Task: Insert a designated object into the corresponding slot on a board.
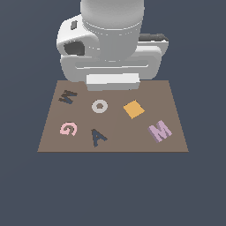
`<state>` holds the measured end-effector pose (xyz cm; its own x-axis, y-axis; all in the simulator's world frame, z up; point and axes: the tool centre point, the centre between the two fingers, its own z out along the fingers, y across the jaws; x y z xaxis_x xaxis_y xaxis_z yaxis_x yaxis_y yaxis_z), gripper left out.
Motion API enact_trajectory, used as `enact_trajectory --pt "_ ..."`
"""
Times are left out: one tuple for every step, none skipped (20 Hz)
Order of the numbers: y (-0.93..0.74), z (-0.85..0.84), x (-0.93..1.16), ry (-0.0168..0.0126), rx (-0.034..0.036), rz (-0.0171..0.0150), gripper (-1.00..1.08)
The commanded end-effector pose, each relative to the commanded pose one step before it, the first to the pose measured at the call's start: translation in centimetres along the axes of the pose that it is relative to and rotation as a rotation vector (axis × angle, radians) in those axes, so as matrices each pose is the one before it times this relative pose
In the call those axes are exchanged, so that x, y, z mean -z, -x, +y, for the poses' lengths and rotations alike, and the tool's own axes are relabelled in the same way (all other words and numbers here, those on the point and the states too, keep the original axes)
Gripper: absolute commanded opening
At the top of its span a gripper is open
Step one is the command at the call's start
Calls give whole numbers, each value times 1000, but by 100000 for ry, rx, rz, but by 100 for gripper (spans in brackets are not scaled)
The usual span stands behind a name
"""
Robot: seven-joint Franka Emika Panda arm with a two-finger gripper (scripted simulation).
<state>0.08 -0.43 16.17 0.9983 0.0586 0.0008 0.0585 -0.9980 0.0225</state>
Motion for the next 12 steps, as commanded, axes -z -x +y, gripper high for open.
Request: enact_trajectory --pt "0 1 0 0 0 0 100" --pt "-17 -25 -15 -3 69 2 100" --pt "-50 -51 -47 -13 169 2 100" --pt "-84 -92 -78 -22 292 3 100" --pt "-118 -128 -109 -30 407 5 100" --pt "-151 -164 -140 -39 524 6 100" --pt "-185 -202 -172 -47 644 8 100" --pt "-219 -240 -203 -55 764 9 100" --pt "-253 -277 -234 -63 882 10 100" --pt "-287 -314 -266 -71 1001 12 100" --pt "-322 -352 -297 -78 1121 13 100" --pt "-356 -391 -328 -85 1242 14 100"
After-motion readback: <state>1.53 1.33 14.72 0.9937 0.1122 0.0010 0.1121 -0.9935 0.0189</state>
